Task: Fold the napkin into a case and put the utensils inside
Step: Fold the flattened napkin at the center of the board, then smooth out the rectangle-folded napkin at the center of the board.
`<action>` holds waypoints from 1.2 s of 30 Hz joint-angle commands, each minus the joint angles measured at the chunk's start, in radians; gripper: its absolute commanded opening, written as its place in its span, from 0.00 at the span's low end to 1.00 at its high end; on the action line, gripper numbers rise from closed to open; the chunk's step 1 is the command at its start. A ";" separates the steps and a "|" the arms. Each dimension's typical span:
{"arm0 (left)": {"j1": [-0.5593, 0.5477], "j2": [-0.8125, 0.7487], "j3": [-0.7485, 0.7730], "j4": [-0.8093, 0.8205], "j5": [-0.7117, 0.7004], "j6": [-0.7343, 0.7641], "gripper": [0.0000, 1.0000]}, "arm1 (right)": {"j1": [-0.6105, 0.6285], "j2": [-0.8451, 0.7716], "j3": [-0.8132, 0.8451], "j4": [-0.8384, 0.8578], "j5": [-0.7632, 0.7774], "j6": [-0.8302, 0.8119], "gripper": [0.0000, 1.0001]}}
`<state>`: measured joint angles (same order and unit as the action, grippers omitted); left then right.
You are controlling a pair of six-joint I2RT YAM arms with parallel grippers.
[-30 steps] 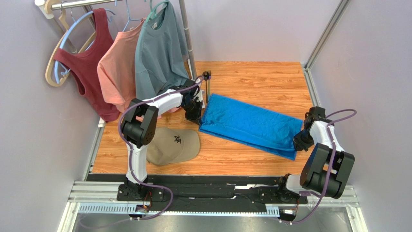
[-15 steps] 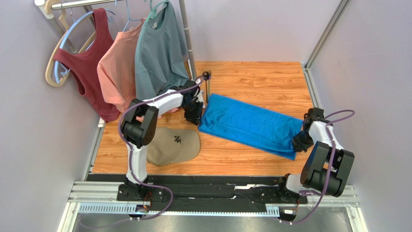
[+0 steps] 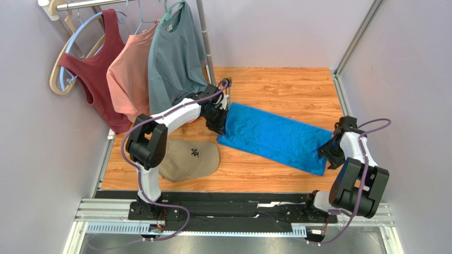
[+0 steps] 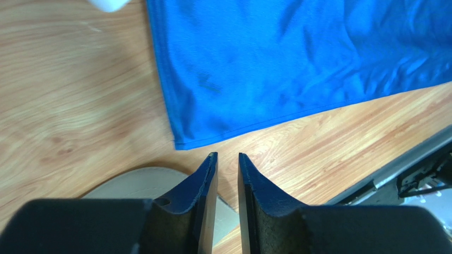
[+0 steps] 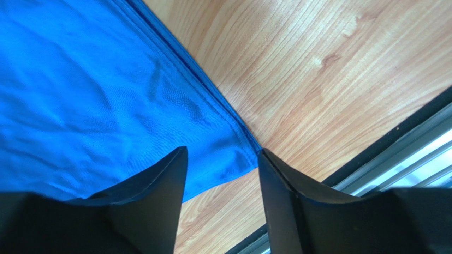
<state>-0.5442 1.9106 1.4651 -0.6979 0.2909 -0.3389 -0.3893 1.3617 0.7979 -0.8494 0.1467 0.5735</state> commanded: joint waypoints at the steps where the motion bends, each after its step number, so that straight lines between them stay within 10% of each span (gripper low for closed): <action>1: -0.003 0.042 -0.008 0.037 0.054 -0.011 0.25 | 0.006 -0.097 0.090 -0.068 0.028 -0.007 0.66; 21: 0.006 -0.032 0.050 0.025 0.042 0.023 0.31 | 0.049 0.146 0.294 0.102 -0.015 -0.121 0.68; 36: 0.003 -0.022 -0.015 0.129 0.120 -0.048 0.23 | 0.004 0.390 0.417 0.254 -0.049 -0.207 0.41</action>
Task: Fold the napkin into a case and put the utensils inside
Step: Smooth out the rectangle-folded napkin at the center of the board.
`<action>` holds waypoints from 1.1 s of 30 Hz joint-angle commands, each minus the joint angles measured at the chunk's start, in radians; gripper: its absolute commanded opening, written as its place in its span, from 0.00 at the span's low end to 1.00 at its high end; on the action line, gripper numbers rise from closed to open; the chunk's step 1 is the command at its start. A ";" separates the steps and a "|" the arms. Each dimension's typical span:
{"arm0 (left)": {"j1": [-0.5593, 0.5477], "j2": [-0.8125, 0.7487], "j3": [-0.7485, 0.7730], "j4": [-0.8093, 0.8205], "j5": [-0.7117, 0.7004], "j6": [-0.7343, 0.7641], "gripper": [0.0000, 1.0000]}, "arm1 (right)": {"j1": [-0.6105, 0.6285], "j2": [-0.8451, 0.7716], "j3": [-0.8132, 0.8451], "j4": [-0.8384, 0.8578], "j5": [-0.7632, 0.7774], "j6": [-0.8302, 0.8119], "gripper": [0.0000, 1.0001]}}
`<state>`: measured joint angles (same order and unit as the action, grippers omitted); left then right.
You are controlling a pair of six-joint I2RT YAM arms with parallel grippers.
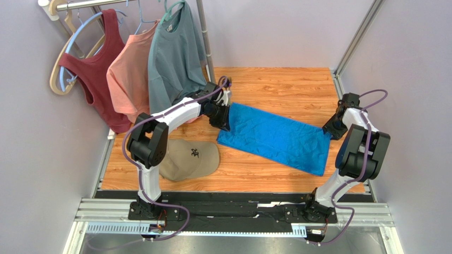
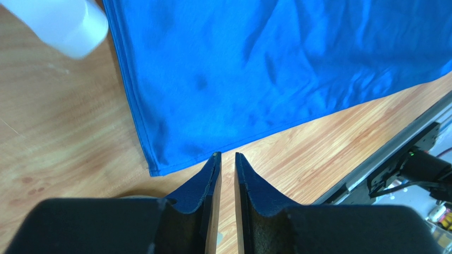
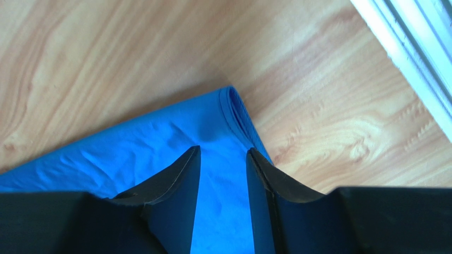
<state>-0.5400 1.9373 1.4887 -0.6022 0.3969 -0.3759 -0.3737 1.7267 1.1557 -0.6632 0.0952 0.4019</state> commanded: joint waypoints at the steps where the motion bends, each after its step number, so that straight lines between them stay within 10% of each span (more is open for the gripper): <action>1: -0.002 -0.047 -0.042 0.033 0.029 -0.014 0.23 | -0.011 0.030 0.062 0.068 0.009 -0.035 0.41; 24: -0.002 -0.055 -0.025 0.035 0.060 -0.015 0.22 | -0.053 0.082 0.041 0.122 -0.080 -0.055 0.33; 33: -0.002 -0.054 -0.027 0.035 0.054 -0.015 0.22 | -0.053 0.080 0.055 0.128 -0.081 -0.052 0.00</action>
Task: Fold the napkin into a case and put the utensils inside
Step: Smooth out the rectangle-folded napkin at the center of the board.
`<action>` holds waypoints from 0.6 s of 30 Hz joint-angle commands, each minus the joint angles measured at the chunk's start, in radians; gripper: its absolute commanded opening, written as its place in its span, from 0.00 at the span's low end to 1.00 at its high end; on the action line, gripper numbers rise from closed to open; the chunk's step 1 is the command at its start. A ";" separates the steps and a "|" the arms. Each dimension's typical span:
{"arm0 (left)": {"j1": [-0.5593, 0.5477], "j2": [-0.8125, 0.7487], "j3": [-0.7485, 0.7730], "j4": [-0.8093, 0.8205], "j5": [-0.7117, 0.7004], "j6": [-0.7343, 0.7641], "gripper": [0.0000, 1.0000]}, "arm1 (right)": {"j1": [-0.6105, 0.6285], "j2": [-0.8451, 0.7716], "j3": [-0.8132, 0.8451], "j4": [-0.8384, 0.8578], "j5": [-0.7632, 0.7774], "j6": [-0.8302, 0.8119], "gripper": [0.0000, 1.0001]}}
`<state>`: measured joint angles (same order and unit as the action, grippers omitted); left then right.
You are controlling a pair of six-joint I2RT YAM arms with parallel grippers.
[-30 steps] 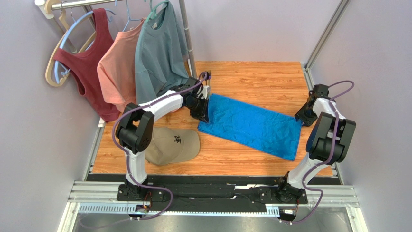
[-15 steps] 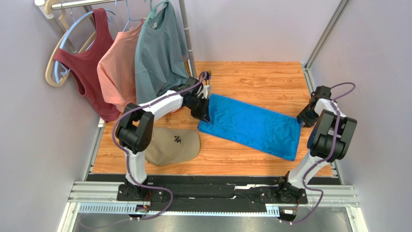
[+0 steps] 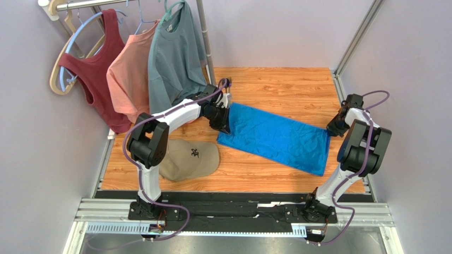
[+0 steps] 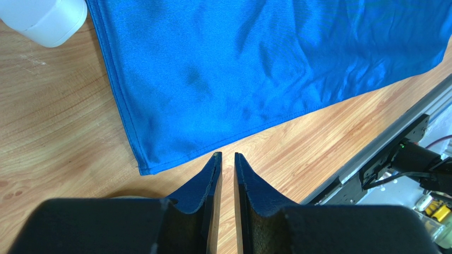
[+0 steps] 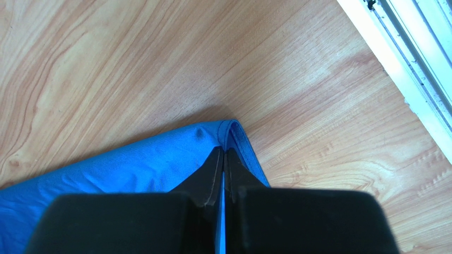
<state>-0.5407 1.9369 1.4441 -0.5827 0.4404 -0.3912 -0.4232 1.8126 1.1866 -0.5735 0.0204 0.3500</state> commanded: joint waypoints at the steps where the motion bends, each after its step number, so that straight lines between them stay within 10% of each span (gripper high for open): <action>1: -0.002 -0.053 0.018 0.017 0.009 -0.001 0.22 | -0.003 -0.004 0.039 0.028 -0.007 0.000 0.00; 14: -0.001 -0.058 0.019 -0.019 -0.080 0.023 0.27 | -0.002 0.112 0.235 -0.068 -0.050 0.057 0.01; 18: -0.001 -0.052 0.015 -0.025 -0.100 0.023 0.50 | 0.000 0.169 0.304 -0.151 -0.022 0.040 0.35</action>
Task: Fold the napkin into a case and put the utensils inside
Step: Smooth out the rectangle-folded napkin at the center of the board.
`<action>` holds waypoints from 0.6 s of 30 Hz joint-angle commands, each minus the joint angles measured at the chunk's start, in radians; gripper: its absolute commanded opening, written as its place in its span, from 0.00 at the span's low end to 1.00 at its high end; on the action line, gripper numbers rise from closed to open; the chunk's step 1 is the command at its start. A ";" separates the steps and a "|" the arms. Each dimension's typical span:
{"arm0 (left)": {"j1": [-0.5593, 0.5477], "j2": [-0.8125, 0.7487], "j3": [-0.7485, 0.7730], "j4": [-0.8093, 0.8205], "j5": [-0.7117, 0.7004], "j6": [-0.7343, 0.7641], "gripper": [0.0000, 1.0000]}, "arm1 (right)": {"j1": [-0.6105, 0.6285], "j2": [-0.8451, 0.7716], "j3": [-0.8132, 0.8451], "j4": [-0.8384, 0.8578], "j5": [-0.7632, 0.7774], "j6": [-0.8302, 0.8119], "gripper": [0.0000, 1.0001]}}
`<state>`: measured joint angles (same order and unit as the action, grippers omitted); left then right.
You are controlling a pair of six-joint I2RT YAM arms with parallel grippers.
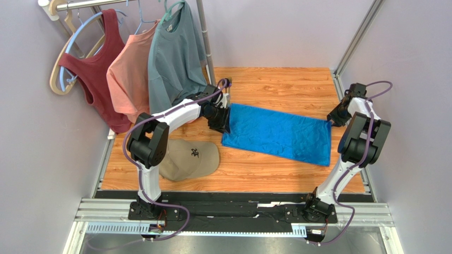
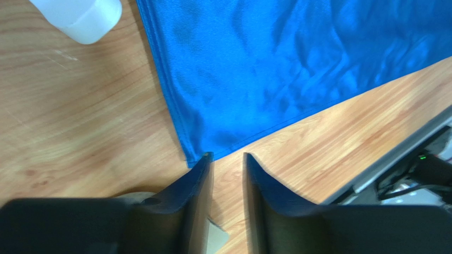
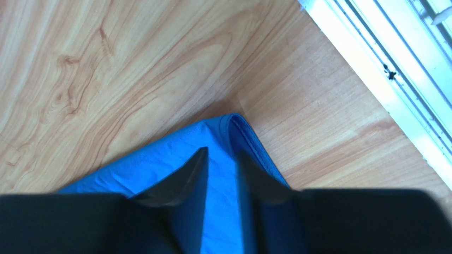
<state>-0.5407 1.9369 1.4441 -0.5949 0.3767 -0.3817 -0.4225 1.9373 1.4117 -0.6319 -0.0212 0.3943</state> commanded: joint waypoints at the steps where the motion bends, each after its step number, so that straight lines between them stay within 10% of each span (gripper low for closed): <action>1: -0.001 -0.052 0.010 -0.013 -0.044 0.012 0.54 | 0.001 0.034 0.085 -0.118 0.065 0.004 0.42; 9: -0.005 -0.009 0.002 -0.051 -0.159 -0.023 0.52 | -0.027 -0.280 -0.186 -0.272 0.196 0.161 0.66; 18: -0.013 0.046 -0.001 -0.060 -0.162 -0.034 0.50 | -0.091 -0.602 -0.508 -0.239 0.156 0.195 0.61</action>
<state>-0.5442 1.9610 1.4445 -0.6476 0.2409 -0.3969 -0.4908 1.3952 0.9558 -0.8848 0.1474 0.5529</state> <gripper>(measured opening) 0.499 0.628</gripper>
